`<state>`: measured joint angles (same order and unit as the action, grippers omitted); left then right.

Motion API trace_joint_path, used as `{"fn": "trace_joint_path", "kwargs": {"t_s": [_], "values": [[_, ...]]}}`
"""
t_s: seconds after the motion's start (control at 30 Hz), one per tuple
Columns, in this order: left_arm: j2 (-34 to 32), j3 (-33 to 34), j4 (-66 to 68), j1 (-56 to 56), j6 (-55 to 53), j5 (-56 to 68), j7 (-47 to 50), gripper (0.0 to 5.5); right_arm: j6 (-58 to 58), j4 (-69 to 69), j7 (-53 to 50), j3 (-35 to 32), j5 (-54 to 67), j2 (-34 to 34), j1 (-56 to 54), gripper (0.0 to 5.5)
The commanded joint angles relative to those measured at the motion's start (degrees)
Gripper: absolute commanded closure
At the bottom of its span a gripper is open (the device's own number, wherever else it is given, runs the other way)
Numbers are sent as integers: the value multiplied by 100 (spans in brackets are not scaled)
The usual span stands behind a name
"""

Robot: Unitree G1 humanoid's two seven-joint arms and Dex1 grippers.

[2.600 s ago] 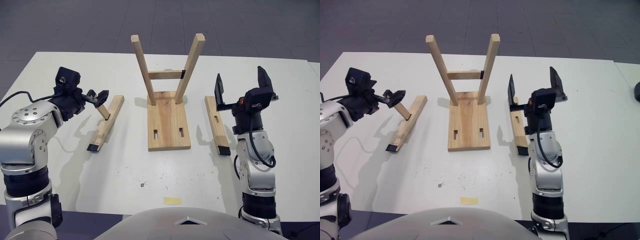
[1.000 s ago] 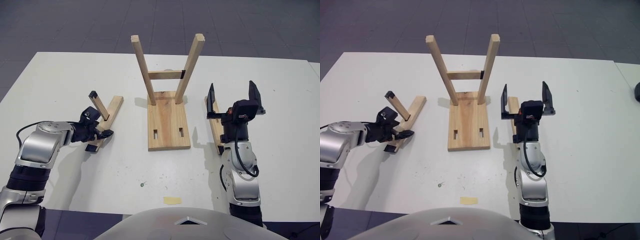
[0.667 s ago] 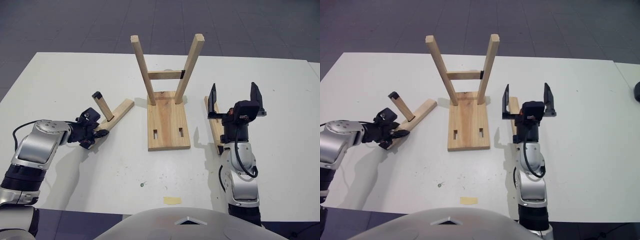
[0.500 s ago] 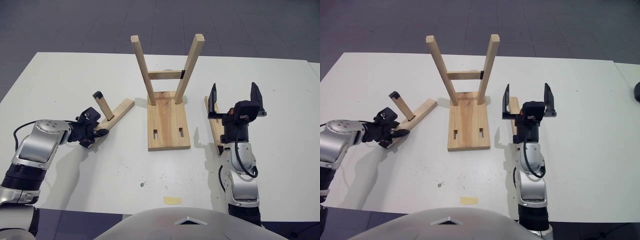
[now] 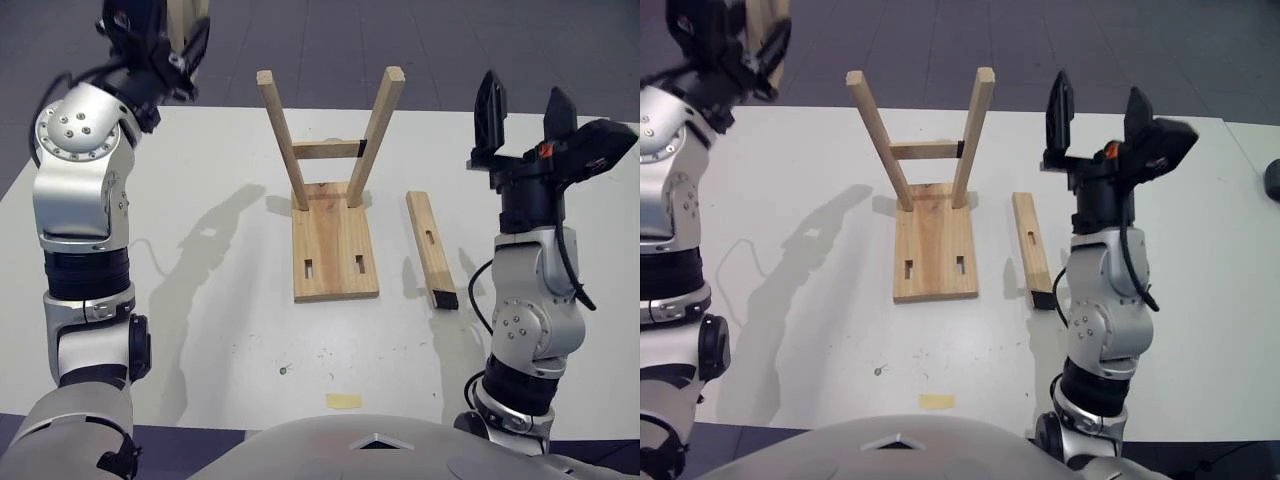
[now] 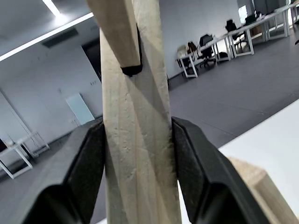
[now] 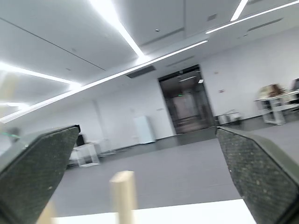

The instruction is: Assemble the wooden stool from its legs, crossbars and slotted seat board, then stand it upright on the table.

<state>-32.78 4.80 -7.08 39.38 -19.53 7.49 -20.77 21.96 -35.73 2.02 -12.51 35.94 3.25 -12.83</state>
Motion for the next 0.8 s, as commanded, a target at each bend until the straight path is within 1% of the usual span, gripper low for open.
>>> {"fn": "trace_joint_path", "kwargs": {"t_s": [0.03, 0.13, 0.23, 0.43, 0.6, 0.7, 0.73, 0.8], "values": [[19, -424, -465, -35, 664, -67, -531, 344, 463, -212, -181, -272, 1920, -9, -477, 10], [113, -613, -747, -344, 584, 195, -916, 344, 652, -196, -169, -246, 2901, 171, -734, 10], [222, -759, -872, -635, 514, 331, -1103, 344, 803, -101, -105, -107, 3251, 369, -843, 10], [336, -928, -1210, -1026, 395, 568, -1426, 344, 803, 369, -71, 221, 3115, 459, -1055, 10], [416, -1102, -1435, -1239, 431, 589, -1532, 344, 758, 895, -108, 325, 3104, 312, -1242, 10], [461, -1225, -1588, -1382, 382, 538, -1545, 344, 916, 966, -98, 504, 3331, 217, -1341, 10], [497, -1251, -1640, -1426, 335, 558, -1530, 344, 1018, 890, -39, 600, 3477, 218, -1349, 32], [520, -1337, -1749, -1490, 309, 551, -1538, 344, 1167, 743, 3, 722, 3624, 272, -1316, 57]]}}
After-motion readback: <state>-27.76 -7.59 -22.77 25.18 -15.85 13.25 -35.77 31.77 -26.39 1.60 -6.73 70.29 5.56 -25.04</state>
